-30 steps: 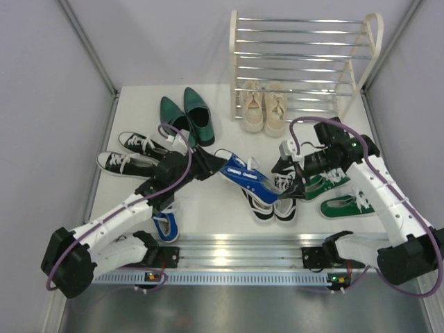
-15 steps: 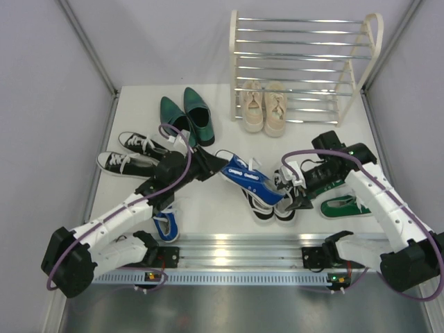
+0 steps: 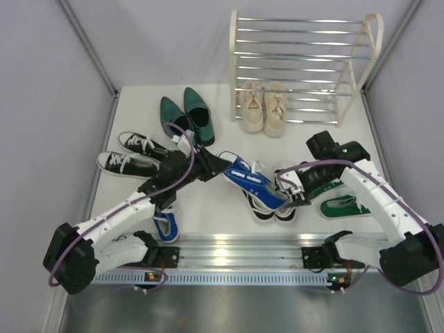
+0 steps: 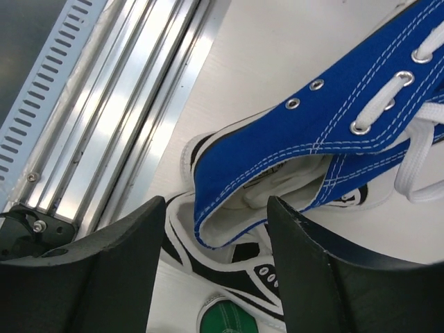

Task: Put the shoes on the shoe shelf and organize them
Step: Pick up the shoe at the center of the board.

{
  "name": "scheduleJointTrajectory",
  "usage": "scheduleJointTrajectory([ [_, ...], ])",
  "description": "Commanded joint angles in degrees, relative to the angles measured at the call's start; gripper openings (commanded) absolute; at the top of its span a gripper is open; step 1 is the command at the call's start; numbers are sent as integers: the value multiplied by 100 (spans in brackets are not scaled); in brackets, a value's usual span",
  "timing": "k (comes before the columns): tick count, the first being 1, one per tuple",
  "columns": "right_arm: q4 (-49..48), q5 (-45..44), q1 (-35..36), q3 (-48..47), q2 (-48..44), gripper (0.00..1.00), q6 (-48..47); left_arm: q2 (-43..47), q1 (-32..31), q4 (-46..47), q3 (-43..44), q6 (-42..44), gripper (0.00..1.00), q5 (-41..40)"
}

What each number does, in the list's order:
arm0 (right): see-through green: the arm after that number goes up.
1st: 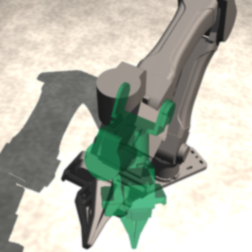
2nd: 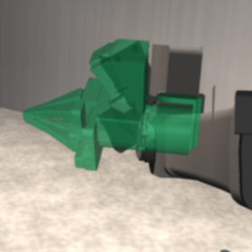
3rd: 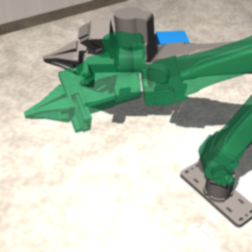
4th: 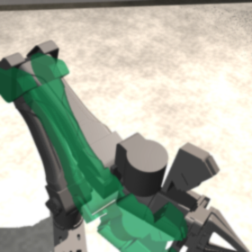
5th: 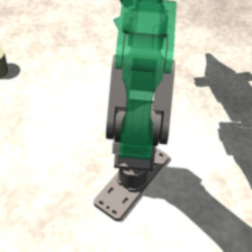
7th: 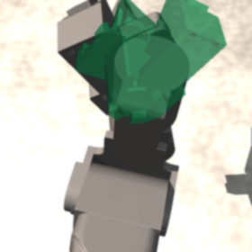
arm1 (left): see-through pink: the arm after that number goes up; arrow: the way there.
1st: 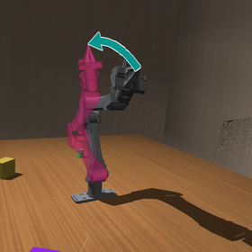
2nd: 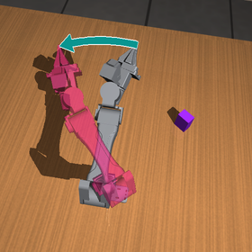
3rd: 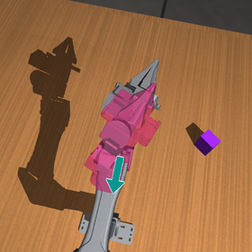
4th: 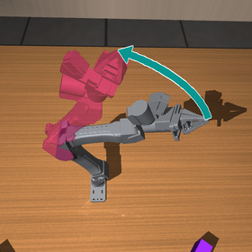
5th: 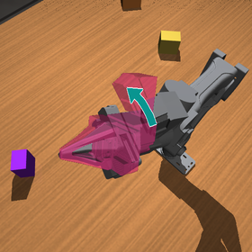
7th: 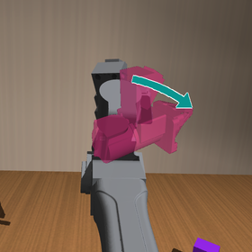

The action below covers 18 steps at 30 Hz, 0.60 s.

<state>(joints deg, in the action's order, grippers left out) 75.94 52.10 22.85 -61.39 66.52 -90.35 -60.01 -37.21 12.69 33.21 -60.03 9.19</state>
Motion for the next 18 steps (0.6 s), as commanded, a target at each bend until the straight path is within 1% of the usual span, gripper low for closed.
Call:
scheduleJointTrajectory([
  [1,27,301,237,-163,-341,59,-361,-11,21,893,335,-255,0,118],
  [4,-132,179,404,-111,-403,58,-212,-37,12,902,396,-272,0,188],
  [11,96,-437,519,144,-192,48,-632,-99,21,911,520,-272,0,311],
  [15,-96,-814,519,250,-210,47,-704,-64,12,920,520,-290,0,338],
  [18,-211,-1069,527,285,-262,51,-695,-29,12,920,520,-299,0,373],
])
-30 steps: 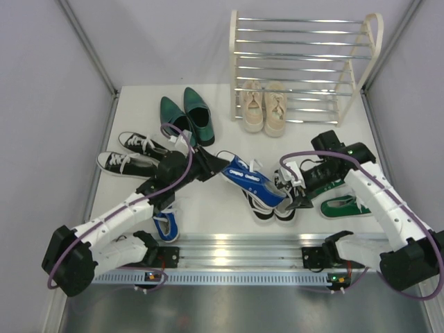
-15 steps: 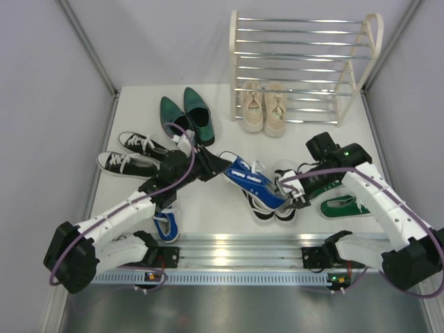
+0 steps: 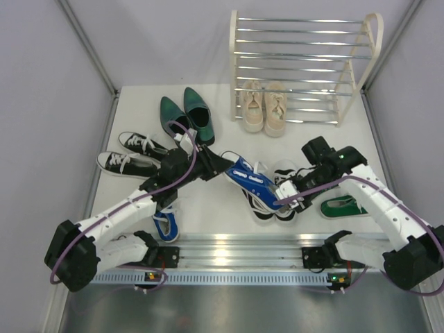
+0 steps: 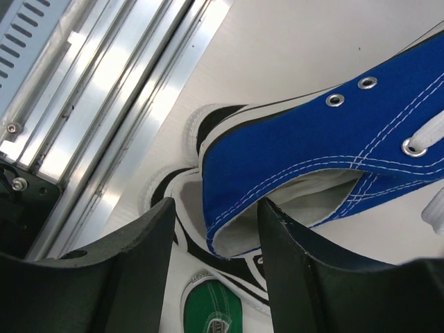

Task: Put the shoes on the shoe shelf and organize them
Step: Pick up the shoe at the center of the board.

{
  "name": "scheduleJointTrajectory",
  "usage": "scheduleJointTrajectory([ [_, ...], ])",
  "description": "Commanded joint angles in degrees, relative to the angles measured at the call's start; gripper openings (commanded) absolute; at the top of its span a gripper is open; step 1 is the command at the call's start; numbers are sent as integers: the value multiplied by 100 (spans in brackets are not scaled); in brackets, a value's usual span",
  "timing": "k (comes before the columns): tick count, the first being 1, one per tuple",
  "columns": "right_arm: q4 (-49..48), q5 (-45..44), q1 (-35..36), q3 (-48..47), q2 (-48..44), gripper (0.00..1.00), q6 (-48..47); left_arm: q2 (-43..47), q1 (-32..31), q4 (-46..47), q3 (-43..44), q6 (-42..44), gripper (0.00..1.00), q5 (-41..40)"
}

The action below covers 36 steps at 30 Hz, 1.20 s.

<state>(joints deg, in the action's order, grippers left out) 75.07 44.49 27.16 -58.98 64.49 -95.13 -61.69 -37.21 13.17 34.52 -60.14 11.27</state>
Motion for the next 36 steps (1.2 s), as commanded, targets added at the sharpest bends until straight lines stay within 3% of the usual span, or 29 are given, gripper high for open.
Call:
scheduleJointTrajectory([
  [1,-115,-362,97,88,-59,52,-312,149,12,872,389,-288,0,174],
  [5,-203,-590,88,167,-129,52,-383,175,21,872,389,-262,0,218],
  [15,-537,-2,97,80,-226,32,144,105,12,1065,362,-393,0,130],
  [24,-361,-10,202,203,-156,40,-93,70,12,1311,318,-577,0,130],
  [30,-440,-142,281,142,-60,23,-93,70,21,1460,283,-630,0,113],
  [33,-405,-221,281,-34,-33,0,21,87,30,1452,257,-639,0,78],
  [35,-414,-265,281,-227,-68,0,231,131,56,1338,230,-631,1,-36],
  [36,-423,-265,281,-306,-103,0,336,148,74,1250,230,-613,12,-89],
])
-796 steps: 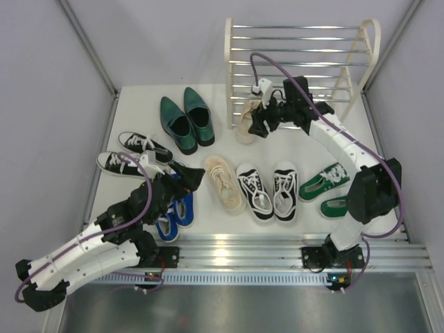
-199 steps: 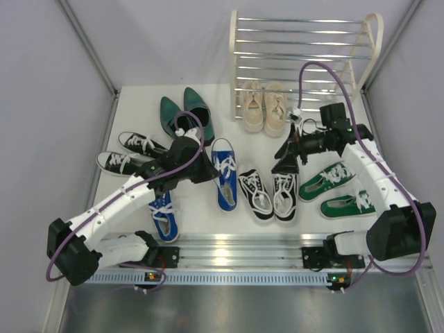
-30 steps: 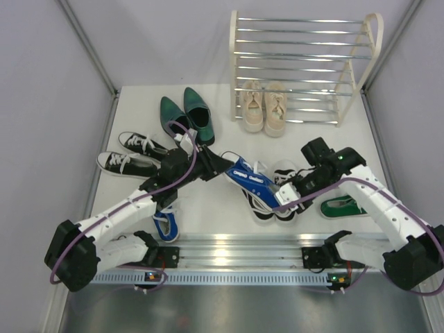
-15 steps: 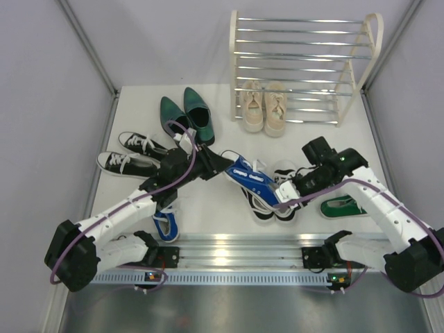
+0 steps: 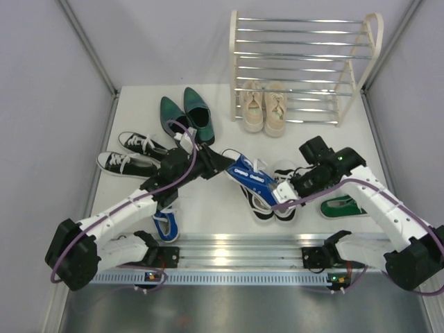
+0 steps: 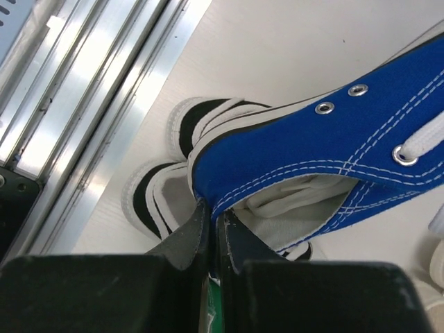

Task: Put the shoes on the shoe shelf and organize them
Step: Pick up the shoe at the center of the board, then place the shoe at the shoe shelf.

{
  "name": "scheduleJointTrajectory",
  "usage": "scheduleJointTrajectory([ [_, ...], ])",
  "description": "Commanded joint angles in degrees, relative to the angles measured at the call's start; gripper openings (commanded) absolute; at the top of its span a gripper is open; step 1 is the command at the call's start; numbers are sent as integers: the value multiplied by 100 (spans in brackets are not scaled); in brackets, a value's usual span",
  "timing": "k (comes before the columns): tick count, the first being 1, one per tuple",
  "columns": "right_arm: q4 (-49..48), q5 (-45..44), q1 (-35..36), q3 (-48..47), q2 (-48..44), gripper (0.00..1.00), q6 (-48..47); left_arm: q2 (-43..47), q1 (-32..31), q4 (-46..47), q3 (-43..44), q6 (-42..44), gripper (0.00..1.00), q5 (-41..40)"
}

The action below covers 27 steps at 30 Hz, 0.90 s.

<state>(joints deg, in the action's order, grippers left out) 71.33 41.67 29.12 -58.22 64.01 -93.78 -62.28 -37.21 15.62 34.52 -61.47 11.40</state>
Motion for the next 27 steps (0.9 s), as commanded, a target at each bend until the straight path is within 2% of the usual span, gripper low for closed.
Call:
scheduleJointTrajectory([
  [1,-49,8,85,-584,-73,0,498,269,82,909,222,-471,21,-242],
  [3,108,-1,76,-822,-55,0,711,339,117,558,239,-392,41,-366],
  [4,161,-18,50,-1032,-64,0,912,453,152,409,265,-357,64,-549],
  [7,302,-185,-38,-1375,-46,0,1351,672,214,-364,441,-59,91,-823],
  [8,381,-220,-56,-1446,-38,0,1397,734,240,-558,502,99,96,-997],
  [13,427,-772,-328,-1632,59,0,1949,1112,425,-1726,818,618,98,-1561],
  [18,337,-1521,-810,-1666,313,0,2241,1455,469,-2185,828,961,98,-1764],
  [27,698,-1917,-2480,-2615,1394,0,1398,1816,478,-2423,521,1041,98,-1737],
])
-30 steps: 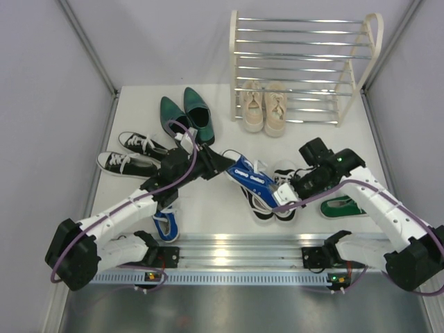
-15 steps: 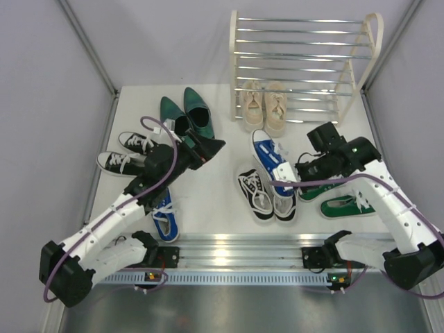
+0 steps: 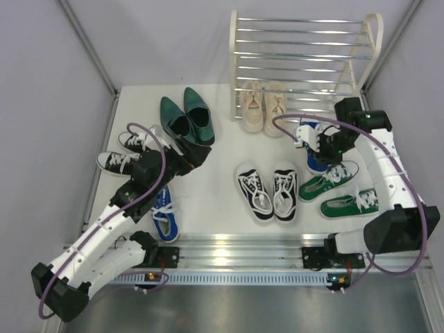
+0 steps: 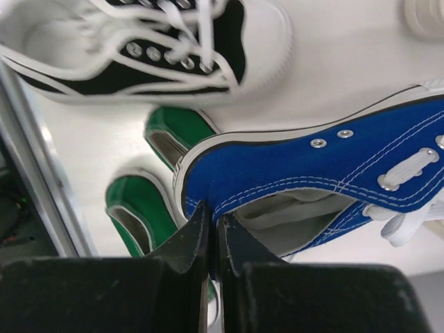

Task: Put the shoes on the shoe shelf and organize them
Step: Place the shoe at the shoe shelf.

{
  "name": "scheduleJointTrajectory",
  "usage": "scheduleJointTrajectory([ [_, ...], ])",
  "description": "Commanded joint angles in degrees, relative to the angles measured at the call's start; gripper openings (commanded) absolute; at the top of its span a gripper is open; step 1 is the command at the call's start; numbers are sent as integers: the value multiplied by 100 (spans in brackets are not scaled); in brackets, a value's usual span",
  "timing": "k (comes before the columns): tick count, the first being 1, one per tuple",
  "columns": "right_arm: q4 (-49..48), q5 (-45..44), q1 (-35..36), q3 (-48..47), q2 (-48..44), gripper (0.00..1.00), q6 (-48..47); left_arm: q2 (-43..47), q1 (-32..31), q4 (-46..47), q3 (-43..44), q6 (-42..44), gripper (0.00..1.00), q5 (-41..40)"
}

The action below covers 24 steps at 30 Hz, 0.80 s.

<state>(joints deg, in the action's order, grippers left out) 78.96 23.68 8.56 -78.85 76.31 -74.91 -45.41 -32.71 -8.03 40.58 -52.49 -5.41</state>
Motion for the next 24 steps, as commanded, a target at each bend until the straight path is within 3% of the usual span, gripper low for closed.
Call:
scheduleJointTrajectory([
  [1,-117,-197,-512,-666,252,0,-593,146,28,-58,-102,142,98,-57],
  [6,-538,-461,-803,-1000,946,0,-875,138,19,-41,-155,169,98,-39],
  [10,-1451,-724,-1058,-1316,1526,0,-753,102,28,-14,-173,178,98,-30],
  [20,-2753,-848,-1093,-2398,3063,0,-191,94,28,-84,-199,204,98,-65],
  [24,-3559,-1145,-1084,-2338,3319,0,-76,76,36,-84,-217,187,98,-65],
])
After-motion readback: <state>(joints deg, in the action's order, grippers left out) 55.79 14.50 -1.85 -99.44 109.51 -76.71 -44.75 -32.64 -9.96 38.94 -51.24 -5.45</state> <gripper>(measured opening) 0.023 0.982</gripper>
